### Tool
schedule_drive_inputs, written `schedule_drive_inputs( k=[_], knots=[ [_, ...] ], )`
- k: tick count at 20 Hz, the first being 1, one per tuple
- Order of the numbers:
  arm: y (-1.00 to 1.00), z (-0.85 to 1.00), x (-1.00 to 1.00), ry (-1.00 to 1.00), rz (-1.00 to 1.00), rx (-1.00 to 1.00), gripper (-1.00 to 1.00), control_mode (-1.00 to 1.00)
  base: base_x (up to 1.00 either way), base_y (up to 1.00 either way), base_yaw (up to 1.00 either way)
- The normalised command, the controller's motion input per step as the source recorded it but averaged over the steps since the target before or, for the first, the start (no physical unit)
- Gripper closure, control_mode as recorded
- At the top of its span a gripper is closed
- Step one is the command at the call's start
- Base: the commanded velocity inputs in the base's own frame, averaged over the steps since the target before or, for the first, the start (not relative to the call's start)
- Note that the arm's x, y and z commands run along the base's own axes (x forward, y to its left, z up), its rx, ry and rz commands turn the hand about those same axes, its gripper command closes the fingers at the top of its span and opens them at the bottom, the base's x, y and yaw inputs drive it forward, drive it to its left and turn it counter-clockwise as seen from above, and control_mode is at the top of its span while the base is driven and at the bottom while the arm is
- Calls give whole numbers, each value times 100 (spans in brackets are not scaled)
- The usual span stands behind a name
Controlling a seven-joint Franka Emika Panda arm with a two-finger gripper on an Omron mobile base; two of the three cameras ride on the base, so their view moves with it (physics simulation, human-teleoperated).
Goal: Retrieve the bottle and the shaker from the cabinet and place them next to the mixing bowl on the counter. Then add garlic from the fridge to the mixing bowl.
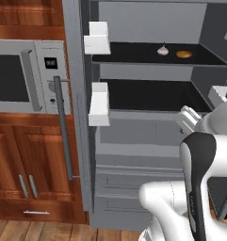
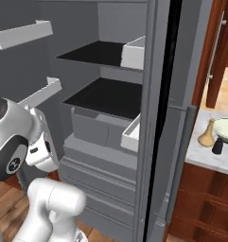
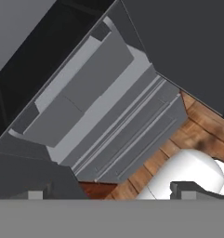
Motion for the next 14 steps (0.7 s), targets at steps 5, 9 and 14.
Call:
schedule_drive_inputs(
  k=[5, 9, 14],
  knots=[
    [0, 0, 0, 0, 0, 0, -100, 100, 41, -11, 0],
    [0, 0, 0, 0, 0, 0, -100, 100, 35, -14, 0],
    [0, 0, 0, 0, 0, 0, -100, 100, 36, -14, 0]
  ],
)
